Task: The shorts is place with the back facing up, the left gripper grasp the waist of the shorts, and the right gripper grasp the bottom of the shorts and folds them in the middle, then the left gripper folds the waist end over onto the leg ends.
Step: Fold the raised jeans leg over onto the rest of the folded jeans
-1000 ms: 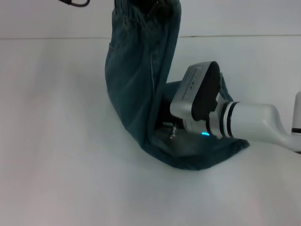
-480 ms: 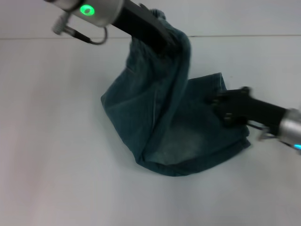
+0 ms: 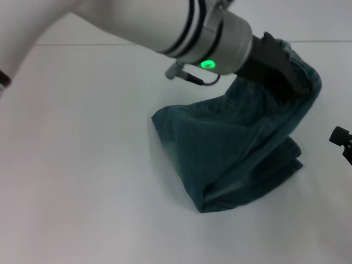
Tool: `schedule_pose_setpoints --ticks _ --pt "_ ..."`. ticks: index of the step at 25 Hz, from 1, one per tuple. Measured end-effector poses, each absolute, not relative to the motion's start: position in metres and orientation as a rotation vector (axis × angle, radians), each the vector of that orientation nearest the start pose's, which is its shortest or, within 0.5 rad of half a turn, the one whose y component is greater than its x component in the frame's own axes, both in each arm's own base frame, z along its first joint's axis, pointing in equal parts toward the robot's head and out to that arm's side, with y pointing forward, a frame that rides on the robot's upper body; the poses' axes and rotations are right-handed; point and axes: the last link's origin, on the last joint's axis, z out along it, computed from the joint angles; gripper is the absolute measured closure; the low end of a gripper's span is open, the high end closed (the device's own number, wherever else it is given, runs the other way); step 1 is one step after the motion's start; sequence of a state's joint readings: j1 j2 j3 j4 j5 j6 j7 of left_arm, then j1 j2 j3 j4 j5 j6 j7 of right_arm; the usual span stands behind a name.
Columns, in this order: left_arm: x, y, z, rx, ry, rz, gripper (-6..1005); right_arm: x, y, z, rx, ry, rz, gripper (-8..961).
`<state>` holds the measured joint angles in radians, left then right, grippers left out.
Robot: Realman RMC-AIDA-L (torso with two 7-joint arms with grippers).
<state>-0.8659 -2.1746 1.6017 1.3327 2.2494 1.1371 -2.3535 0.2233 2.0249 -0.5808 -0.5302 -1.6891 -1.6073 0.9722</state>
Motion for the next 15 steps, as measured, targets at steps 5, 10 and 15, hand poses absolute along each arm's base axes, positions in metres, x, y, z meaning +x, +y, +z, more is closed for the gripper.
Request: schedule_pose_setpoints --ticks 5,10,15 --pt "0.006 0.361 -0.089 -2.876 -0.106 -0.14 803 0.35 0.245 0.044 -2.293 0.536 0.831 871" --pt "-0.008 0.369 -0.093 -2.848 -0.18 -0.138 638 0.348 0.246 0.043 -2.318 0.529 0.829 863" --pt "-0.019 0.373 -0.092 -2.839 -0.208 -0.105 405 0.345 0.25 0.046 -2.33 0.518 0.836 854"
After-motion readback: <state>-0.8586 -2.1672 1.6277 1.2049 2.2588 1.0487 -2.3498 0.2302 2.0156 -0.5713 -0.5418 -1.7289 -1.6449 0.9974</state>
